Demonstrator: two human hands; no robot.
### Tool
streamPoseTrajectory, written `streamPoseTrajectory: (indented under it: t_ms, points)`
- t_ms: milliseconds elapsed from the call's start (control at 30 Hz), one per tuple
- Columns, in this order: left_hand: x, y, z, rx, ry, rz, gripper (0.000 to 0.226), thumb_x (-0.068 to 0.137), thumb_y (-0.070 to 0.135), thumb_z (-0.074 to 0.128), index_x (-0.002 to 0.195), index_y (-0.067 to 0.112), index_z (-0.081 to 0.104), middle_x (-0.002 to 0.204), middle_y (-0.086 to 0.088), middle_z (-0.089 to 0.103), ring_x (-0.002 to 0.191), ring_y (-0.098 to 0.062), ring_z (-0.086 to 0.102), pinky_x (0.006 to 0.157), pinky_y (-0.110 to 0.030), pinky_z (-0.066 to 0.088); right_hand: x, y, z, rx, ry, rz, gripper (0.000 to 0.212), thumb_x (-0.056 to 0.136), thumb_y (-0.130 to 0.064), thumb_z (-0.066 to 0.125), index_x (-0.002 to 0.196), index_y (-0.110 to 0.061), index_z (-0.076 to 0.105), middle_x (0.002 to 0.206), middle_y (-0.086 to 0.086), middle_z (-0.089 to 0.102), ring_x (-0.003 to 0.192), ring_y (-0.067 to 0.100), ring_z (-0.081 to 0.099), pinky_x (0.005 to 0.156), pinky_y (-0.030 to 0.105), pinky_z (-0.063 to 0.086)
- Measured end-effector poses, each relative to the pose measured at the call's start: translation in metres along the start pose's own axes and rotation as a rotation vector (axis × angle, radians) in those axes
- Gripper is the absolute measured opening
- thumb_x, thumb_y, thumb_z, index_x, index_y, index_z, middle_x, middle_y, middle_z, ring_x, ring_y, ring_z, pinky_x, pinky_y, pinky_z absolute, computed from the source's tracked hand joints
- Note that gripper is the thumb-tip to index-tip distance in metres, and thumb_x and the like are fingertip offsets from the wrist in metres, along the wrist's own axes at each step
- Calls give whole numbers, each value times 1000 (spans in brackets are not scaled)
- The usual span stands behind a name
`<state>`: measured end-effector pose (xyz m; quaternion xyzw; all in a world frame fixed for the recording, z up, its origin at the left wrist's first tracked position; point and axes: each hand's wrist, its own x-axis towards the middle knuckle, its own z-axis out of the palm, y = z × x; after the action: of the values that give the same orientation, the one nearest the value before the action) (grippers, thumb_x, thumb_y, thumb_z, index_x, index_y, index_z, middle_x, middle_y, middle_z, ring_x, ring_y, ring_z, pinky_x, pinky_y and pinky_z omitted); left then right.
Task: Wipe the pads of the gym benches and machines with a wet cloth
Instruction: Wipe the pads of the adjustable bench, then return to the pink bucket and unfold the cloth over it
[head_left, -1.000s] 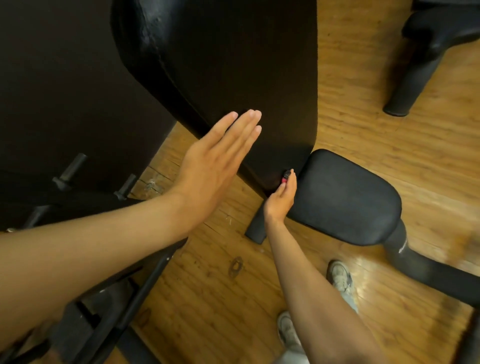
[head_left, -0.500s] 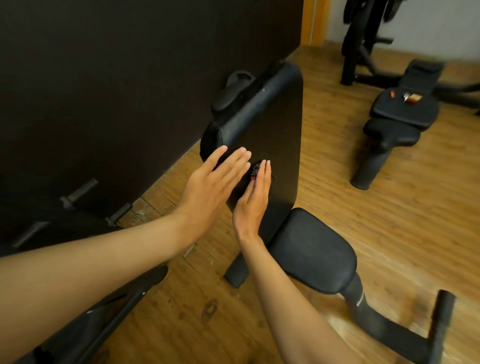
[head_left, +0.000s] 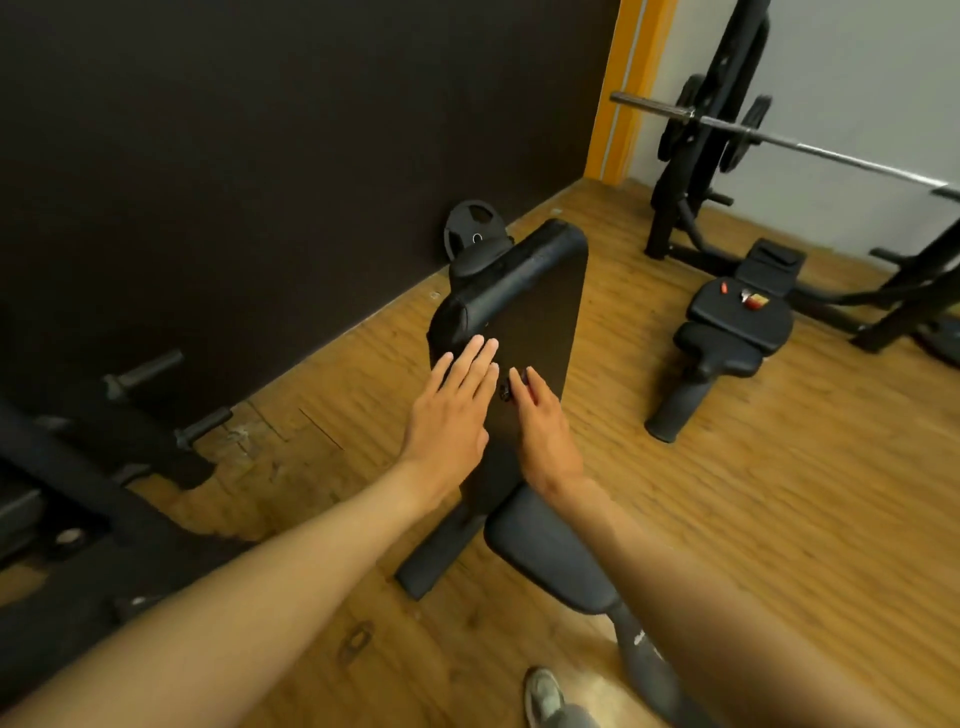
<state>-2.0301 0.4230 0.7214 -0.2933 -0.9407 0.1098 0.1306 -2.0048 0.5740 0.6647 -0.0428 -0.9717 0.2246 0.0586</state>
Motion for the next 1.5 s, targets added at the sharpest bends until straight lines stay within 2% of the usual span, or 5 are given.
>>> streamPoseTrajectory:
  t_ms: [200,400,667,933,1500]
  points:
    - [-46,36,24,-253,-2,-258,73,97,27,61,161,21,27,172,-4,11,159,-21,3,128,-43,16,-23,6,6,-215,-121,-342,86,97,-2,60,163,-18,7,168,20,11,156,38,13,125,42,20]
    - [-109,53,20,-211,8,-814,75,96,24,54,163,16,22,171,-2,19,158,-19,10,128,-42,19,-37,-27,40,-115,-67,-805,80,90,-5,70,159,-13,29,162,22,30,151,37,30,124,45,22]
    - [-264,92,-18,-103,-130,-1472,76,101,32,52,164,17,13,172,-1,10,159,-18,3,129,-40,9,-161,-123,83,39,-287,-1293,81,85,0,76,155,-12,37,157,24,38,145,40,40,122,55,28]
    - [-416,163,-83,135,-72,-1782,65,99,36,38,161,15,30,168,-5,27,157,-24,21,125,-44,24,-315,-174,68,203,-420,-1677,72,93,0,65,157,-10,34,158,27,35,146,42,37,123,54,27]
    - [-749,427,-251,432,-2,-2411,75,91,24,64,157,10,33,166,-8,30,156,-25,22,124,-44,26,-755,-207,3,405,-569,-2284,59,86,5,63,143,-8,53,145,31,50,133,46,52,112,58,41]
